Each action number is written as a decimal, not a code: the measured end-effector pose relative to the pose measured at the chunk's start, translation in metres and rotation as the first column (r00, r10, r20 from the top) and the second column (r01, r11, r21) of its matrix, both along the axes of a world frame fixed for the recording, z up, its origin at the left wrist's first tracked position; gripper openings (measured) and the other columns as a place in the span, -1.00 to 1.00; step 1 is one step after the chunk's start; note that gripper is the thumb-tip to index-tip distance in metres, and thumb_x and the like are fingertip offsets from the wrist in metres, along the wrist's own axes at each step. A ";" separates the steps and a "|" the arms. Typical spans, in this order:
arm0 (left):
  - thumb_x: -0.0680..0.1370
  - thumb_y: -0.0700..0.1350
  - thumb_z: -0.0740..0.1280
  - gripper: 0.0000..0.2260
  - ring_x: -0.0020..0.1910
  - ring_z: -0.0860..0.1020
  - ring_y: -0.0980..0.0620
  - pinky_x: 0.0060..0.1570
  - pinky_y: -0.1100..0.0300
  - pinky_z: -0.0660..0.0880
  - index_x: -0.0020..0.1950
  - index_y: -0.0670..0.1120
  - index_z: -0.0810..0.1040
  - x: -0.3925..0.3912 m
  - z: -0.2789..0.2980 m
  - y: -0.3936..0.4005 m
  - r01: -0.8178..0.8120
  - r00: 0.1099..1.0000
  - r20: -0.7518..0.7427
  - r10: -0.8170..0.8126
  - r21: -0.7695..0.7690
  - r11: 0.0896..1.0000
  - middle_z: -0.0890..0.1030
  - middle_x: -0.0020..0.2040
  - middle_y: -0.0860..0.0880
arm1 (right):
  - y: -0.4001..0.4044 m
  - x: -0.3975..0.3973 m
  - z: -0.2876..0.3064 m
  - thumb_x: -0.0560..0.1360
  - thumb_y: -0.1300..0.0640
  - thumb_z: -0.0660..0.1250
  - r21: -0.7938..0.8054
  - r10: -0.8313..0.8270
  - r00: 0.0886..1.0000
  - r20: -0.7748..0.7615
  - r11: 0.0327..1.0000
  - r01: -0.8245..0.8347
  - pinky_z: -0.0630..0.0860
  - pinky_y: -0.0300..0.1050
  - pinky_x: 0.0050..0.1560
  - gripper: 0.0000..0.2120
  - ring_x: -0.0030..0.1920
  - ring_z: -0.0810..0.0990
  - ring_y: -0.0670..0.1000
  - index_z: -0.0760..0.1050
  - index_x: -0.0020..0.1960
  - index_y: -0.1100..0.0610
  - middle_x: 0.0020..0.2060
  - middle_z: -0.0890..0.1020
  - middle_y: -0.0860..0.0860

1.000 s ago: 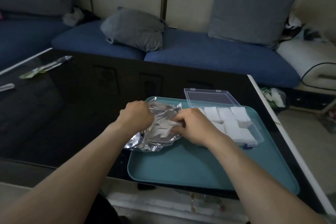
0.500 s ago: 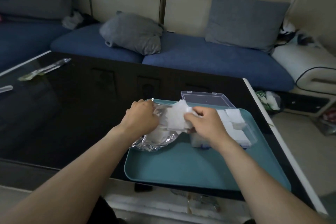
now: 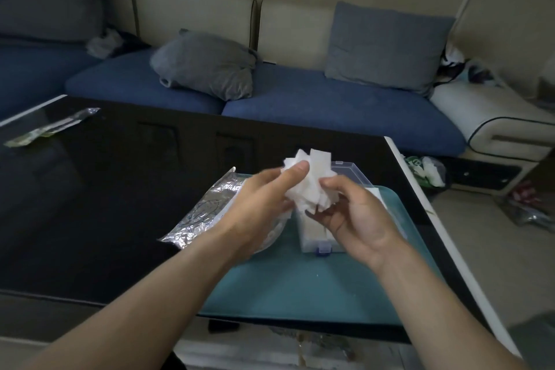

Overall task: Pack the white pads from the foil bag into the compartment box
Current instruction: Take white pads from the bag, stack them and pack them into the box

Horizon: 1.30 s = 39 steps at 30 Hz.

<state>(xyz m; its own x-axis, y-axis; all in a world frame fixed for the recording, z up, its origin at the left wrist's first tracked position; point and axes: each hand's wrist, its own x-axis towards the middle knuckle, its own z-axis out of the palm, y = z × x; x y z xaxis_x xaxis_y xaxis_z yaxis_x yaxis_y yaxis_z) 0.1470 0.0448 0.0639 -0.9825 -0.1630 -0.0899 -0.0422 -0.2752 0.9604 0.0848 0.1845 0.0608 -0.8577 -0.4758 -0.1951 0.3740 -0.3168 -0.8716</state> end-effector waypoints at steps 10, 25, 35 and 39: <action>0.66 -0.12 0.19 -0.71 -0.10 0.63 -0.19 -0.28 0.05 0.59 0.20 -0.31 0.52 -0.013 -0.006 0.009 0.118 0.984 0.102 -0.144 0.226 0.967 0.64 0.04 -0.30 | 0.022 -0.005 -0.010 0.39 0.01 0.59 0.565 0.205 0.639 -0.742 0.705 0.430 0.42 -0.43 -0.13 -0.57 -0.12 0.54 -0.17 0.57 0.20 -0.13 0.00 0.52 -0.12; 0.63 0.15 0.08 -0.46 -0.24 0.56 -0.19 -0.53 0.22 0.38 0.37 -0.24 0.48 -0.013 -0.008 0.008 0.403 0.879 0.141 -0.455 0.290 0.868 0.59 -0.07 -0.25 | 0.056 -0.019 0.005 0.33 0.07 0.51 0.396 0.215 0.839 -0.500 0.918 0.001 0.47 -0.24 -0.32 -0.76 -0.37 0.60 -0.04 0.65 -0.06 0.17 -0.31 0.70 0.05; 0.64 0.23 0.01 -0.43 -0.11 0.57 -0.09 -0.29 0.09 0.48 0.21 -0.15 0.63 -0.019 -0.013 0.020 0.392 0.889 0.048 -0.455 0.433 0.811 0.53 0.20 -0.19 | 0.024 -0.003 -0.007 0.43 -0.05 0.54 0.670 0.308 0.700 -0.644 0.668 0.323 0.40 -0.40 -0.34 -0.79 -0.36 0.52 -0.28 0.60 0.01 -0.06 -0.23 0.61 -0.16; 0.65 0.20 0.01 -0.42 -0.13 0.63 -0.14 -0.32 0.11 0.48 0.17 -0.15 0.68 -0.018 -0.011 0.016 0.380 0.888 0.086 -0.453 0.420 0.824 0.63 0.15 -0.18 | 0.023 -0.003 -0.006 0.40 0.04 0.58 0.570 0.215 0.651 -0.728 0.717 0.401 0.54 -0.21 -0.34 -0.84 -0.27 0.58 -0.16 0.60 -0.14 -0.04 -0.17 0.59 -0.12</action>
